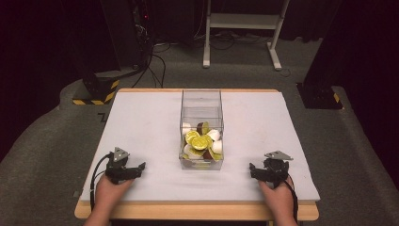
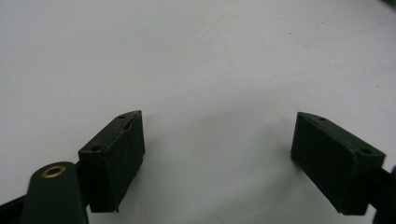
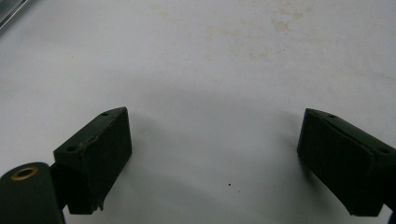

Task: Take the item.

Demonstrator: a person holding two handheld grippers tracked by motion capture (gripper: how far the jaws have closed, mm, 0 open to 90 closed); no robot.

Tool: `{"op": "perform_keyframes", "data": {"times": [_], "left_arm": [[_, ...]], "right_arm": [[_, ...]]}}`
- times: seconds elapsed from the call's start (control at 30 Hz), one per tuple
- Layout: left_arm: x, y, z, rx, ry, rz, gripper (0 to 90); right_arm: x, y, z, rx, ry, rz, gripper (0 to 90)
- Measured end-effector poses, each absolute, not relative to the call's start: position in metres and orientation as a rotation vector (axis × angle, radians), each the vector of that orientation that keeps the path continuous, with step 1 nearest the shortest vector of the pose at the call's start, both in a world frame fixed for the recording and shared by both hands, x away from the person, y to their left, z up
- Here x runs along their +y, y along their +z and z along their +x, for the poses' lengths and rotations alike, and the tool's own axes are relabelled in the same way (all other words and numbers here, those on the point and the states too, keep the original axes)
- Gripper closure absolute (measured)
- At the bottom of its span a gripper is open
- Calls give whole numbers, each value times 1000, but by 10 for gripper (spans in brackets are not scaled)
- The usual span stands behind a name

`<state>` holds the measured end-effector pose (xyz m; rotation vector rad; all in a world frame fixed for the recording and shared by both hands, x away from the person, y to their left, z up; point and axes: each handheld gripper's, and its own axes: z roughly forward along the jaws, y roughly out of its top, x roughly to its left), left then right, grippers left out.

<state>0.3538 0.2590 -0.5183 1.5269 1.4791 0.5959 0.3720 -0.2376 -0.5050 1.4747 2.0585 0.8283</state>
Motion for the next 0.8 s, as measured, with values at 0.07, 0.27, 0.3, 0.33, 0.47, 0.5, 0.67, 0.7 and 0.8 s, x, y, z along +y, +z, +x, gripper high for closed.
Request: {"op": "perform_keyframes", "data": {"times": [0.07, 0.27, 0.3, 0.33, 0.47, 0.5, 0.67, 0.7, 0.8], "left_arm": [[258, -518, 354, 1483, 595, 1514, 190], [260, -515, 355, 1473, 566, 1563, 204], [258, -515, 355, 1470, 560, 1551, 194], [258, -514, 354, 1462, 554, 1559, 187], [257, -505, 353, 1419, 553, 1545, 184], [256, -503, 353, 1405, 553, 1535, 184], [254, -498, 349, 1375, 540, 1525, 187], [252, -497, 349, 1374, 532, 1506, 187], [251, -492, 346, 1353, 529, 1516, 189]], "right_arm": [[-238, -505, 372, 2059, 828, 1475, 99], [-238, -505, 372, 2059, 828, 1474, 100], [-237, -505, 372, 2058, 827, 1479, 100], [-237, -505, 372, 2058, 826, 1478, 100], [-237, -505, 372, 2058, 827, 1478, 100], [-237, -505, 372, 2058, 827, 1478, 100], [-237, -505, 372, 2058, 827, 1478, 100], [-237, -505, 372, 2058, 826, 1478, 100], [-237, -505, 372, 2058, 827, 1479, 100]]}}
